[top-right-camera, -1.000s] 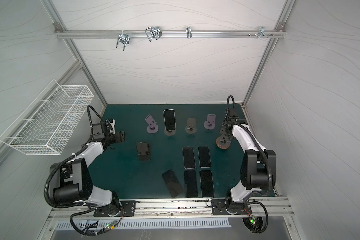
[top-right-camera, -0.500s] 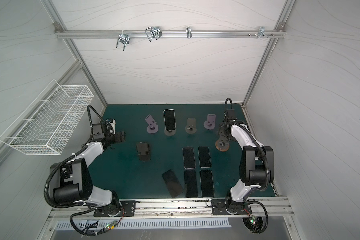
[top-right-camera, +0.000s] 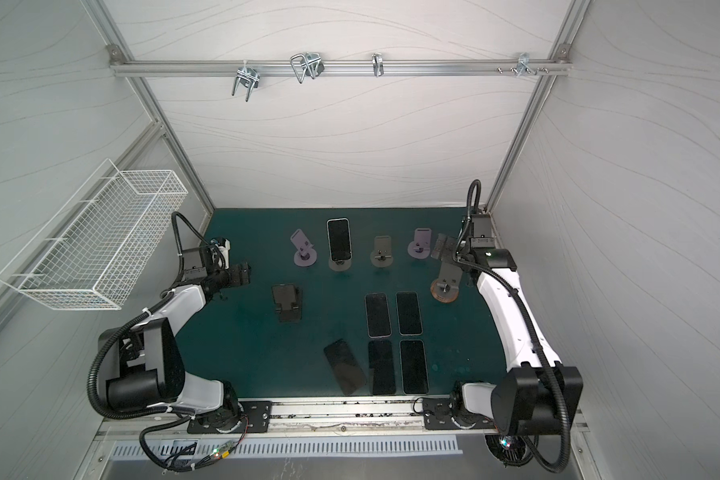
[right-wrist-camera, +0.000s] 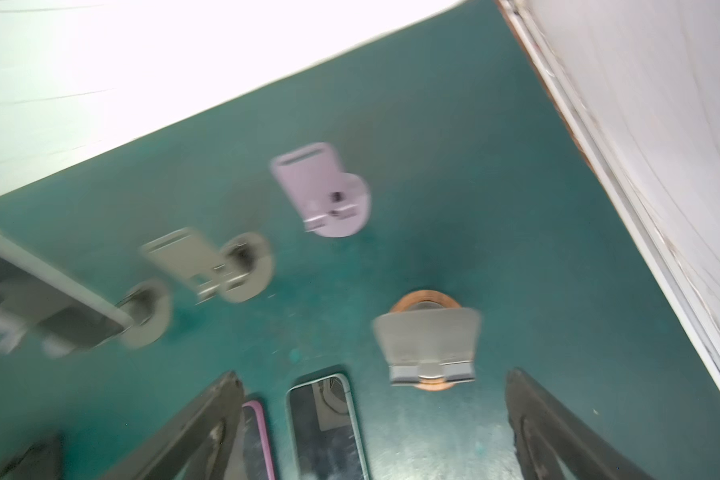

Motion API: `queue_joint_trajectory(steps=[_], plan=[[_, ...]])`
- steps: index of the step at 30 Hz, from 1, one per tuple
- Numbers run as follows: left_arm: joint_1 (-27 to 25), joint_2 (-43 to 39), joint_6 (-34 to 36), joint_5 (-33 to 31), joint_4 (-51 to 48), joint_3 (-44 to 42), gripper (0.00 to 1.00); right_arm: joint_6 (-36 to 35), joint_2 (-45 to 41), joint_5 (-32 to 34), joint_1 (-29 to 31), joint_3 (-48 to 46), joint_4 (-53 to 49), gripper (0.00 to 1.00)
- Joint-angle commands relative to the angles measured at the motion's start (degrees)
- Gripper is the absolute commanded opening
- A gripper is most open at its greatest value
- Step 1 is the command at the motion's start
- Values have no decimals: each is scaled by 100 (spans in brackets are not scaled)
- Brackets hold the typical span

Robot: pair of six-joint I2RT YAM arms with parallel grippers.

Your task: Remove the phone from the phone stand

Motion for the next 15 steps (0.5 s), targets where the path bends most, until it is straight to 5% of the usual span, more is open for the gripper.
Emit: queue_joint_trajectory(steps=[1, 15], plan=[[63, -138, 84, 194, 214, -22, 92, -78, 177, -81, 494, 347, -226, 99], [179, -332, 80, 487, 362, -219, 100, 407, 1905, 594, 2479, 1742, 449, 99]])
